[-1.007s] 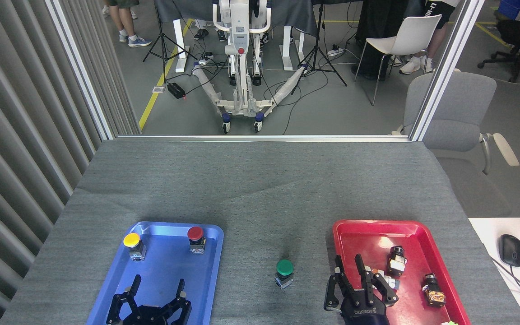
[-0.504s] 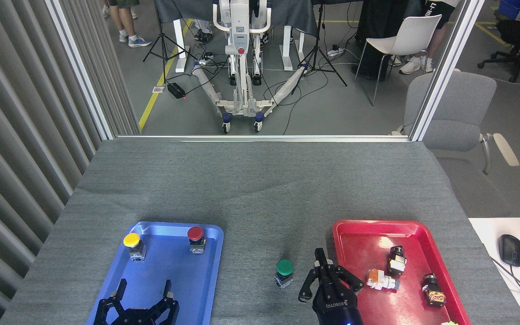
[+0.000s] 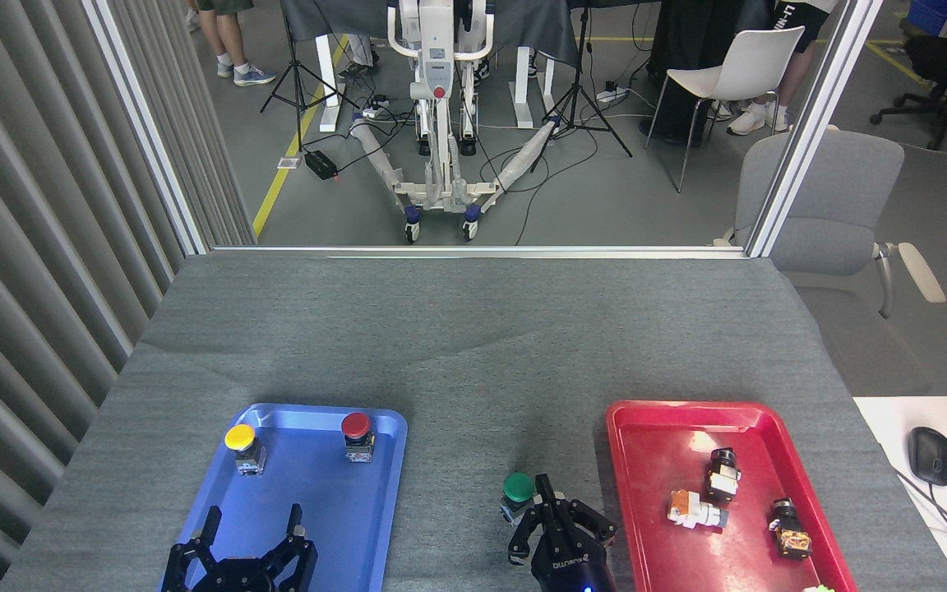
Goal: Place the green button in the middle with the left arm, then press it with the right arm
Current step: 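Move the right gripper over the green button, then press down on the green button with the right gripper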
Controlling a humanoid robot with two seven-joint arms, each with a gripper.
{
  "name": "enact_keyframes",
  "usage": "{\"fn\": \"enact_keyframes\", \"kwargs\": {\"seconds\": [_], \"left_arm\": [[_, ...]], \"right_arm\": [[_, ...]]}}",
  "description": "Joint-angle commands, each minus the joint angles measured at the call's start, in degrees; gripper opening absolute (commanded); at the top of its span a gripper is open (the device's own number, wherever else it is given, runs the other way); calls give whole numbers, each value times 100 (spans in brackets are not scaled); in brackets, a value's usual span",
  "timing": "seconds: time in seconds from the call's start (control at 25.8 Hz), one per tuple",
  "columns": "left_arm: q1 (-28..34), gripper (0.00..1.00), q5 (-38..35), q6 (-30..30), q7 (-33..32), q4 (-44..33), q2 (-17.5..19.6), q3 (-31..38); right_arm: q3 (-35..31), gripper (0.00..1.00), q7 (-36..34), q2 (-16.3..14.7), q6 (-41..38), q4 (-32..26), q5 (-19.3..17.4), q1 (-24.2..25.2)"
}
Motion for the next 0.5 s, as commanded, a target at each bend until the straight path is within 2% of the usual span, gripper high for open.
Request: {"fn": "enact_keyframes", "kwargs": {"seconds": [0.0, 0.46], "left_arm": [[5, 99, 27, -15, -9, -3, 1, 0], [14, 99, 62, -15, -9, -3, 1, 0]], "right_arm": [[74, 0, -137, 19, 21, 262, -6, -63], [91, 0, -154, 10, 21, 157, -15, -55]]}}
